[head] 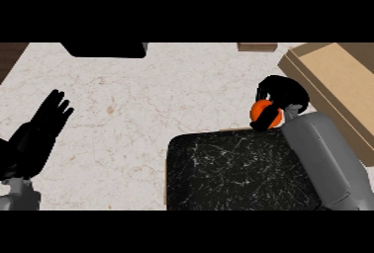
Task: Pick the squash from the tray and place it in the cardboard box
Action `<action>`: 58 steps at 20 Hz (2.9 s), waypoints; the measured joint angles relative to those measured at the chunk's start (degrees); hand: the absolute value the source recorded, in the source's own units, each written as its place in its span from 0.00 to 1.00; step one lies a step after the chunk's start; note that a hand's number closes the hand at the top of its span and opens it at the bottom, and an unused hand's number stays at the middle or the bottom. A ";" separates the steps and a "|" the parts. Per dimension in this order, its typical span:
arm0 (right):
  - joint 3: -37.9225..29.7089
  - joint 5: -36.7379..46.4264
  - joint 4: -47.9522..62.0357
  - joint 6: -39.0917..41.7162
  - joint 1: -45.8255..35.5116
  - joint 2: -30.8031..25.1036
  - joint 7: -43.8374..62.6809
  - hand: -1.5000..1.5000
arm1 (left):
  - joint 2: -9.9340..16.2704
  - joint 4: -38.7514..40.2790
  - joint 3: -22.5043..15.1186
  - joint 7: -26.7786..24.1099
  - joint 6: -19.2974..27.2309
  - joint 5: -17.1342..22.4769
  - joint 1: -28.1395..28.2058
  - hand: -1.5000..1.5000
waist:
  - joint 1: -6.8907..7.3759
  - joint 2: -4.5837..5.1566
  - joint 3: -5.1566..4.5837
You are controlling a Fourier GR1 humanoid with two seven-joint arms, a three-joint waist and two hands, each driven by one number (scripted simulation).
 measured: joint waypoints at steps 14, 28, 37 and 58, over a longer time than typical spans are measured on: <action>-2.71 5.50 -9.01 -4.60 -9.83 -2.13 0.77 1.00 | -0.86 -0.34 0.72 -1.27 -0.35 -0.93 2.37 0.50 | -1.47 -0.72 -0.05; -13.52 9.79 -15.73 -4.74 -16.56 -10.60 10.17 1.00 | -0.06 -0.32 2.13 -0.55 -1.58 -0.29 2.07 0.50 | -1.15 -0.46 -0.06; -18.05 10.52 -4.50 -9.53 -15.28 -16.71 -0.12 1.00 | -1.65 -2.05 0.99 -0.71 -1.18 -1.76 2.93 0.50 | -0.77 -0.30 -0.02; -26.77 7.54 31.44 -22.23 -14.78 -18.72 -18.26 0.00 | -2.16 -2.36 1.38 0.63 -1.35 -2.02 1.53 0.50 | 0.13 0.09 0.03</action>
